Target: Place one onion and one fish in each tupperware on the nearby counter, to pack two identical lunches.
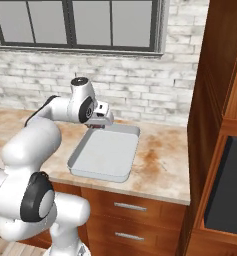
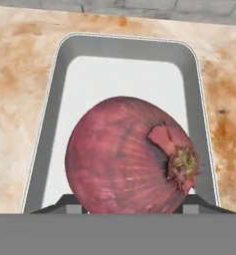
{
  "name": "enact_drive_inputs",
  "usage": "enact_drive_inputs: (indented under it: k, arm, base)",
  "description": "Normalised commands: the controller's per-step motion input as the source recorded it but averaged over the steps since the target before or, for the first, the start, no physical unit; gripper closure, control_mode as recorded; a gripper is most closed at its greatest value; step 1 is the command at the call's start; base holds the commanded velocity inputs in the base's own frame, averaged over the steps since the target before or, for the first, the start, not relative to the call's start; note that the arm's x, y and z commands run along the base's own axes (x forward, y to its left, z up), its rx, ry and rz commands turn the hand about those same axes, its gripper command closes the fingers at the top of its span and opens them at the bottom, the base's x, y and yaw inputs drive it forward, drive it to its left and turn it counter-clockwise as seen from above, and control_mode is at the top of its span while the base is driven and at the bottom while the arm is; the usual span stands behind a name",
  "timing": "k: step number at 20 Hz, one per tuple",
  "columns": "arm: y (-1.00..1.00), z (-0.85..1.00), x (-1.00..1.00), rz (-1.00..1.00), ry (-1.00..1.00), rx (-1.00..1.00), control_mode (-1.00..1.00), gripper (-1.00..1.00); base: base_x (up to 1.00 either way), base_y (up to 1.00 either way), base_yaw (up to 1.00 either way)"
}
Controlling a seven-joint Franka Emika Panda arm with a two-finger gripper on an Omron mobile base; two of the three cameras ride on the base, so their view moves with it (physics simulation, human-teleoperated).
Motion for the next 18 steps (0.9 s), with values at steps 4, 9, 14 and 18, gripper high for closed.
enact_drive_inputs:
  k: [4, 9, 14, 18]
  arm:
    - [-0.22, -0.55, 0.19, 0.00, 0.10, 0.00, -1.00, 1.00]
    - [-0.10, -0.46, 0.25, 0.00, 0.03, 0.00, -1.00, 1.00]
    - [-0.01, -0.39, 0.32, 0.00, 0.00, 0.00, -1.00, 1.00]
    - [-0.01, -0.35, 0.29, 0.00, 0.02, 0.00, -1.00, 1.00]
  base:
    - [0.00, 0.00, 0.00]
    - [0.00, 0.00, 0.00]
    - [0.00, 0.00, 0.00]
    - [0.00, 0.00, 0.00]
